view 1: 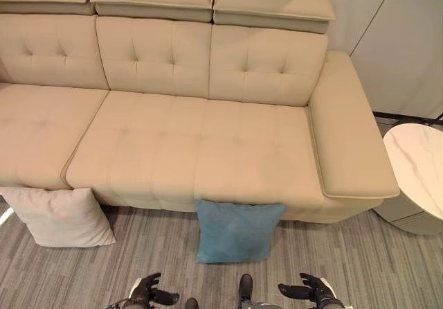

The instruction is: Pick up all the scattered cushions and arrange them neatly on the sofa.

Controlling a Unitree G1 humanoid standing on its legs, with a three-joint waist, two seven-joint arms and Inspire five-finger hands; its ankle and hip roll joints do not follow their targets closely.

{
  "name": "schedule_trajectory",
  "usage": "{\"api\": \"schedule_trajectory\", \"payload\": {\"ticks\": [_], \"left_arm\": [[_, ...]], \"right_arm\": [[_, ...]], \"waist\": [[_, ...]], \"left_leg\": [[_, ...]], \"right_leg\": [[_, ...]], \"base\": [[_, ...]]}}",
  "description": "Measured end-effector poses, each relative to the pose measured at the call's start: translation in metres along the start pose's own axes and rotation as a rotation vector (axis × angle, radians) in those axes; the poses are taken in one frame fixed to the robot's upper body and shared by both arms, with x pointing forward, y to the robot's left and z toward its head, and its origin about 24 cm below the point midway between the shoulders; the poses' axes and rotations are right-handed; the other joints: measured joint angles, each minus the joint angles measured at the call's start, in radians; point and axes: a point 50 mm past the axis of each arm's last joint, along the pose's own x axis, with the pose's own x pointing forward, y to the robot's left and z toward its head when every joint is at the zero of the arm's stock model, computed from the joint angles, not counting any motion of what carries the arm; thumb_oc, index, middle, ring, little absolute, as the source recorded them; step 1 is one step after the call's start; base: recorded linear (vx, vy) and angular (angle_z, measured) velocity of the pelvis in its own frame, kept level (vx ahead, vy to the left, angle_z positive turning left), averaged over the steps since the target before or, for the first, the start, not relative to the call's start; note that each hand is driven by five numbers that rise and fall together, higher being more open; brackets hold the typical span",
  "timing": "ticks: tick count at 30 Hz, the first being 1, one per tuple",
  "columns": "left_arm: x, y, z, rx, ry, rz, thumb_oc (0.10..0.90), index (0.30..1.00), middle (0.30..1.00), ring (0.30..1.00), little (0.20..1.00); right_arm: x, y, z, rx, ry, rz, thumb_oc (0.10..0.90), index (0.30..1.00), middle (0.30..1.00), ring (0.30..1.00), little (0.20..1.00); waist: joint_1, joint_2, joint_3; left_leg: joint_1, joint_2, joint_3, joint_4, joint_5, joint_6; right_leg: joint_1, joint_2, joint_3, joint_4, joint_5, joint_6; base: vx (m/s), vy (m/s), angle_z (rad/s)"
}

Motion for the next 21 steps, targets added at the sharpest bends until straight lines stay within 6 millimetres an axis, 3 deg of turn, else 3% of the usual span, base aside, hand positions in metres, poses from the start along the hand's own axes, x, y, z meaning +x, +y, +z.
{"api": "schedule_trajectory", "payload": {"ticks": [2, 4, 5, 6, 8, 9, 11, 12, 14, 15, 17, 18, 21], "left_arm": [[0.006, 0.002, 0.035, -0.064, -0.107, 0.045, 0.8, 0.9, 0.9, 0.9, 0.9], [0.01, 0.0, 0.067, -0.13, -0.19, 0.069, 0.8, 0.9, 0.9, 0.9, 0.9], [0.011, 0.002, 0.097, -0.174, -0.278, 0.089, 0.8, 0.9, 0.9, 0.9, 0.9], [0.01, 0.004, 0.113, -0.2, -0.317, 0.098, 0.8, 0.9, 0.9, 0.9, 0.9], [0.01, 0.002, 0.128, -0.22, -0.351, 0.102, 0.8, 0.9, 0.9, 0.9, 0.9], [0.008, 0.002, 0.149, -0.222, -0.406, 0.114, 0.8, 0.9, 0.9, 0.9, 0.9], [0.004, 0.004, 0.178, -0.232, -0.481, 0.129, 0.8, 0.9, 0.9, 0.9, 0.9], [-0.003, 0.005, 0.206, -0.251, -0.552, 0.138, 0.8, 0.9, 0.9, 0.9, 0.9], [-0.01, 0.004, 0.228, -0.267, -0.615, 0.14, 0.8, 0.9, 0.9, 0.9, 0.9], [-0.019, 0.003, 0.254, -0.264, -0.683, 0.149, 0.8, 0.9, 0.9, 0.9, 0.9], [-0.029, 0.005, 0.279, -0.258, -0.757, 0.165, 0.8, 0.9, 0.9, 0.9, 0.9], [-0.043, 0.009, 0.304, -0.277, -0.836, 0.179, 0.8, 0.9, 0.9, 0.9, 0.9], [-0.076, 0.021, 0.353, -0.282, -1.009, 0.202, 0.8, 0.9, 0.9, 0.9, 0.9]], "right_arm": [[0.005, -0.008, 0.025, 0.031, -0.076, -0.055, 0.8, 0.9, 0.9, 0.9, 0.9], [0.008, -0.021, 0.06, 0.099, -0.174, -0.119, 0.8, 0.9, 0.9, 0.9, 0.9], [0.008, -0.029, 0.095, 0.165, -0.281, -0.157, 0.8, 0.9, 0.9, 0.9, 0.9], [0.006, -0.032, 0.12, 0.182, -0.35, -0.168, 0.8, 0.9, 0.9, 0.9, 0.9], [0.003, -0.035, 0.148, 0.212, -0.428, -0.187, 0.8, 0.9, 0.9, 0.9, 0.9], [-0.004, -0.04, 0.182, 0.239, -0.522, -0.218, 0.8, 0.9, 0.9, 0.9, 0.9], [-0.016, -0.049, 0.224, 0.262, -0.637, -0.251, 0.8, 0.9, 0.9, 0.9, 0.9], [-0.031, -0.056, 0.258, 0.296, -0.736, -0.277, 0.8, 0.9, 0.9, 0.9, 0.9], [-0.044, -0.06, 0.284, 0.325, -0.817, -0.296, 0.8, 0.9, 0.9, 0.9, 0.9], [-0.06, -0.064, 0.311, 0.341, -0.898, -0.318, 0.8, 0.9, 0.9, 0.9, 0.9], [-0.073, -0.073, 0.328, 0.356, -0.962, -0.357, 0.8, 0.9, 0.9, 0.9, 0.9], [-0.088, -0.082, 0.345, 0.372, -1.027, -0.395, 0.8, 0.9, 0.9, 0.9, 0.9], [-0.122, -0.102, 0.377, 0.426, -1.152, -0.464, 0.8, 0.9, 0.9, 0.9, 0.9]], "waist": [[0.001, -0.018, 0.019], [-0.005, -0.001, 0.057], [-0.008, 0.0, 0.123], [-0.009, -0.003, 0.172], [-0.013, -0.002, 0.197], [-0.02, -0.001, 0.208], [-0.027, 0.0, 0.255], [-0.03, -0.001, 0.281], [-0.031, -0.001, 0.302], [-0.031, 0.002, 0.323], [-0.03, 0.003, 0.323], [-0.03, 0.003, 0.322], [-0.031, 0.003, 0.324]], "left_leg": [[-0.178, -0.01, -0.014, 0.118, -0.014, -0.015], [-0.3, -0.011, -0.023, 0.149, -0.022, -0.011], [-0.367, -0.019, -0.025, 0.169, -0.018, -0.011], [-0.392, -0.025, -0.022, 0.173, -0.009, -0.011], [-0.485, -0.029, -0.022, 0.204, -0.008, -0.008], [-0.579, -0.029, -0.022, 0.239, -0.01, -0.003], [-0.673, -0.029, -0.025, 0.278, -0.005, -0.003], [-0.759, -0.037, -0.023, 0.31, 0.003, -0.003], [-0.806, -0.036, -0.023, 0.338, 0.0, -0.001], [-0.837, -0.029, -0.023, 0.354, -0.003, 0.001], [-0.891, -0.029, -0.026, 0.374, -0.006, 0.001], [-0.942, -0.028, -0.027, 0.388, -0.004, 0.0], [-1.021, -0.028, -0.027, 0.412, -0.004, 0.0]], "right_leg": [[-0.128, -0.022, 0.0, 0.026, 0.01, -0.002], [-0.253, -0.023, -0.006, 0.072, 0.023, -0.008], [-0.33, -0.03, -0.002, 0.098, 0.037, -0.009], [-0.356, -0.036, 0.001, 0.098, 0.051, -0.015], [-0.43, -0.044, 0.002, 0.106, 0.057, 0.001], [-0.524, -0.057, 0.003, 0.124, 0.056, 0.011], [-0.609, -0.061, 0.004, 0.146, 0.063, 0.015], [-0.683, -0.061, 0.012, 0.155, 0.097, -0.008], [-0.722, -0.063, 0.014, 0.155, 0.115, -0.029], [-0.744, -0.065, 0.016, 0.157, 0.118, -0.032], [-0.79, -0.065, 0.016, 0.161, 0.121, -0.03], [-0.833, -0.068, 0.014, 0.162, 0.129, -0.027], [-0.9, -0.071, 0.012, 0.163, 0.144, -0.042]], "base": [[-0.27, -0.07, 0.16], [-0.2, -0.04, 0.11], [-0.21, -0.019, 0.02], [-0.19, -0.006, 0.0], [-0.13, -0.014, 0.03], [-0.09, -0.014, 0.06], [-0.07, 0.003, 0.08], [-0.06, -0.007, 0.04], [-0.07, -0.021, -0.02], [-0.07, -0.038, -0.02], [-0.04, -0.036, 0.03], [0.0, -0.023, 0.05], [-0.02, -0.033, 0.02]]}}
